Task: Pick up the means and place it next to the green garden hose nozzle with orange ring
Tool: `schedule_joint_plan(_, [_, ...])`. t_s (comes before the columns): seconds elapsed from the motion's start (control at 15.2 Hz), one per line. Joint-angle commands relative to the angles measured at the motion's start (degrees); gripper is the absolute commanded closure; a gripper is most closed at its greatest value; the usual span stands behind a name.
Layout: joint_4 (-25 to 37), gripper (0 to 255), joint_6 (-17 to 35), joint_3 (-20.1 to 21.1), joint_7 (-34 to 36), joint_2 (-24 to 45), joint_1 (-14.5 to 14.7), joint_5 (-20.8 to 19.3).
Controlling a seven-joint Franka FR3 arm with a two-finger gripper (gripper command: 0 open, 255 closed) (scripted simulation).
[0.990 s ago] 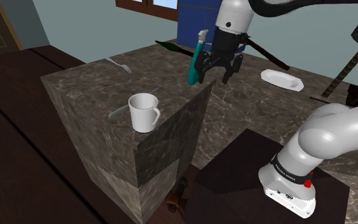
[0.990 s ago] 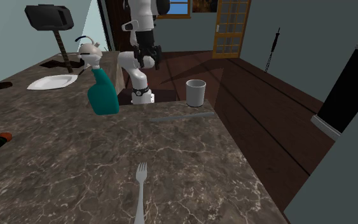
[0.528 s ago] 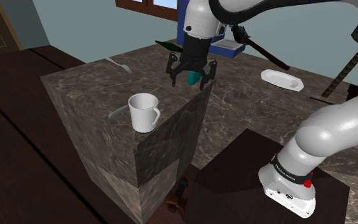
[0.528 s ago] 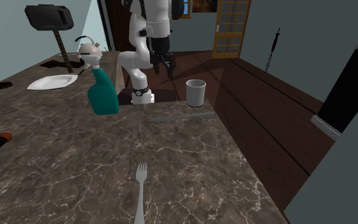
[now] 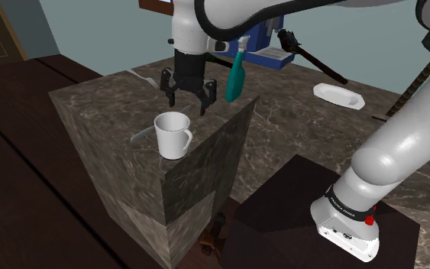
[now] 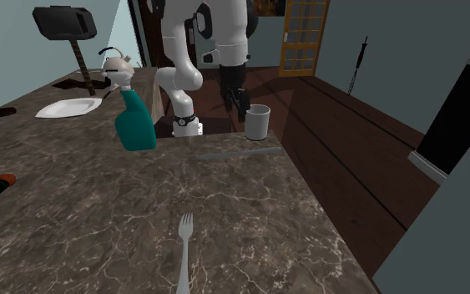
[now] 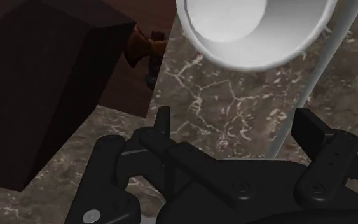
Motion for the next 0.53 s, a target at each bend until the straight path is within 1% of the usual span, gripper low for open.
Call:
schedule_joint_plan(0.0, [4.8, 0, -0.1, 1.6, 8.9, 6.9, 0.5, -5.5])
schedule_joint_plan(0.13, [10.1, 0, -1.0, 1.3, 16.6, 13.8, 2.8, -10.8])
schedule_joint_plan(0.26, [15.8, 0, -2.4, -0.3, 23.2, 20.1, 6.2, -15.1])
schedule_joint_plan(0.33, [18.9, 0, -3.2, -1.4, 26.0, 23.0, 8.0, -16.9])
schedule_joint_plan(0.4, [20.6, 0, -3.7, -2.1, 27.5, 24.5, 9.1, -17.7])
schedule_joint_plan(0.46, [20.1, 0, -3.0, -2.3, 27.6, 24.7, 9.2, -17.8])
